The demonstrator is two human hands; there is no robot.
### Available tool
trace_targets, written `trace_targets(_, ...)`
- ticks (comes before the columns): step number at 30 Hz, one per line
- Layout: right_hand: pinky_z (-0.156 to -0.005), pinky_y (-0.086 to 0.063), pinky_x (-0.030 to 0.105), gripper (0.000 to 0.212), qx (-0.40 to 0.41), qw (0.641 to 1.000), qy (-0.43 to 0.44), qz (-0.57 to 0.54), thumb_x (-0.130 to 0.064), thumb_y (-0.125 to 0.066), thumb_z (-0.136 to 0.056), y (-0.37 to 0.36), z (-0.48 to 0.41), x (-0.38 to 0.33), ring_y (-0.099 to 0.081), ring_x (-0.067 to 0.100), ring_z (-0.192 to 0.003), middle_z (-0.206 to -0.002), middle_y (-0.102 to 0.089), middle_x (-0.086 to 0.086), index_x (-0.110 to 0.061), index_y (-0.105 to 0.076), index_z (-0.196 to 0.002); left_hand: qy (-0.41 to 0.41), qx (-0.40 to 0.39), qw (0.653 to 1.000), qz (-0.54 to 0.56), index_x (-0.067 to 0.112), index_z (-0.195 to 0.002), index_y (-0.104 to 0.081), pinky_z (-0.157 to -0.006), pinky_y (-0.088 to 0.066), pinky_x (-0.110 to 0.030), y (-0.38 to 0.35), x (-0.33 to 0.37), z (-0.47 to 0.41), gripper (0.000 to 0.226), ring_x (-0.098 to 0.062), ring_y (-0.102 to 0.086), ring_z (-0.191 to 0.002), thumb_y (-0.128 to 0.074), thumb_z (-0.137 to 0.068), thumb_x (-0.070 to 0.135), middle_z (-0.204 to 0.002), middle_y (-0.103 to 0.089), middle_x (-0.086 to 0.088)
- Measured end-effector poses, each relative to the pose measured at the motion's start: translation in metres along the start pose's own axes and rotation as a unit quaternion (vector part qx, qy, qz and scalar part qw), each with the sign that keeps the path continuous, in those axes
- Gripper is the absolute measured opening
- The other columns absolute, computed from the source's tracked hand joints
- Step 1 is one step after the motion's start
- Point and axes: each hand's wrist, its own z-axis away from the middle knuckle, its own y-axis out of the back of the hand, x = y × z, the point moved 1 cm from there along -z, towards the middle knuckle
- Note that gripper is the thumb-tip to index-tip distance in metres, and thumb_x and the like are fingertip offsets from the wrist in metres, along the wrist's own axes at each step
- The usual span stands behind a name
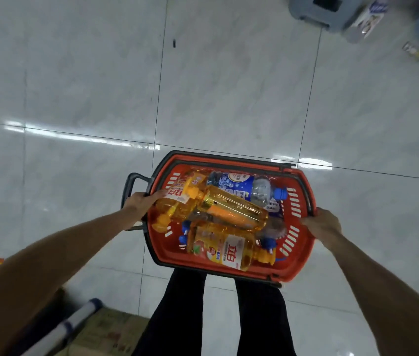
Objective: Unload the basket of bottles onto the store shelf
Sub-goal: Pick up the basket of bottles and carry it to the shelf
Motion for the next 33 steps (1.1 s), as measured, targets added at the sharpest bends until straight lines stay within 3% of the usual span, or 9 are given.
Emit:
trace_targets(3, -0.083, -0.062, 0.04, 0.034, -0.007, 0.999, 0.019, 0.038, -0.032, -0.076, -0.088, 0.023, 0.046, -0.038, -0.07, 0.027, -0.074, -0.09, -0.07, 0.006, -0.013, -0.07, -0.115, -0.003, 0.039, 0.999, 0.011, 0.011, -0.092, -0.066, -0.053, -0.046, -0.027, 0.045, -0.025, 0.053, 0.061, -0.022, -0.066, -0.071, -0.064, -0.085, 0.072, -0.076, -0.067, -0.003)
trace_targets(7, -0.067, -0.054, 0.029, 0.03, -0.001, 0.993, 0.062, 0.102, -0.029, -0.075, -0.087, 0.053, 0.113, -0.091, -0.064, 0.02, -0.067, -0.091, -0.07, 0.006, -0.013, -0.071, -0.112, -0.004, 0.071, 0.996, 0.047, 0.01, -0.082, -0.069, -0.052, -0.047, -0.028, 0.099, -0.058, 0.118, 0.065, -0.022, -0.067, -0.067, -0.063, -0.085, 0.074, -0.072, -0.069, -0.004)
trace_targets(11, -0.071, -0.052, 0.032, 0.029, 0.027, 0.98, 0.113, 0.159, -0.026, -0.074, -0.079, 0.08, 0.193, -0.162, -0.062, 0.019, -0.069, -0.09, -0.071, 0.007, -0.016, -0.075, -0.106, -0.012, 0.098, 0.989, 0.108, 0.006, -0.074, -0.072, -0.052, -0.049, -0.028, 0.16, -0.1, 0.179, 0.068, -0.024, -0.069, -0.062, -0.064, -0.085, 0.073, -0.067, -0.072, -0.007)
trace_targets(16, -0.055, -0.04, 0.023, 0.023, 0.043, 0.961, 0.189, 0.195, -0.024, -0.074, -0.084, 0.096, 0.273, -0.25, -0.056, 0.012, -0.063, -0.076, -0.063, -0.002, -0.015, -0.07, -0.106, -0.035, 0.126, 0.975, 0.177, 0.007, -0.075, -0.073, -0.047, -0.044, -0.023, 0.223, -0.138, 0.222, 0.063, -0.02, -0.068, -0.056, -0.064, -0.089, 0.069, -0.064, -0.072, -0.004)
trace_targets(18, -0.054, -0.039, 0.021, 0.024, 0.044, 0.952, 0.216, 0.211, -0.025, -0.074, -0.085, 0.098, 0.299, -0.283, -0.057, 0.012, -0.063, -0.08, -0.064, 0.002, -0.014, -0.069, -0.107, -0.037, 0.136, 0.97, 0.2, 0.007, -0.077, -0.073, -0.046, -0.045, -0.023, 0.243, -0.151, 0.233, 0.063, -0.02, -0.069, -0.056, -0.065, -0.089, 0.068, -0.065, -0.073, -0.004)
trace_targets(24, -0.057, -0.048, 0.024, 0.03, 0.04, 0.927, 0.278, 0.249, -0.028, -0.075, -0.081, 0.093, 0.334, -0.368, -0.067, 0.018, -0.067, -0.08, -0.07, 0.001, -0.013, -0.07, -0.107, -0.025, 0.158, 0.952, 0.262, 0.005, -0.086, -0.074, -0.054, -0.055, -0.03, 0.297, -0.17, 0.248, 0.065, -0.026, -0.074, -0.066, -0.065, -0.088, 0.069, -0.075, -0.076, -0.008)
trace_targets(29, -0.061, -0.053, 0.028, 0.028, 0.025, 0.912, 0.314, 0.262, -0.03, -0.074, -0.085, 0.077, 0.333, -0.43, -0.069, 0.02, -0.069, -0.086, -0.07, 0.003, -0.018, -0.064, -0.108, -0.003, 0.158, 0.943, 0.291, 0.004, -0.086, -0.074, -0.066, -0.065, -0.045, 0.325, -0.176, 0.239, 0.068, -0.031, -0.076, -0.07, -0.065, -0.086, 0.071, -0.078, -0.078, -0.011)
trace_targets(33, -0.056, -0.05, 0.025, 0.025, 0.031, 0.893, 0.35, 0.28, -0.035, -0.07, -0.086, 0.057, 0.324, -0.498, -0.07, 0.019, -0.067, -0.08, -0.071, -0.004, -0.022, -0.068, -0.107, 0.048, 0.2, 0.922, 0.328, 0.002, -0.079, -0.073, -0.056, -0.053, -0.032, 0.348, -0.167, 0.229, 0.068, -0.028, -0.071, -0.065, -0.067, -0.086, 0.069, -0.071, -0.074, -0.009)
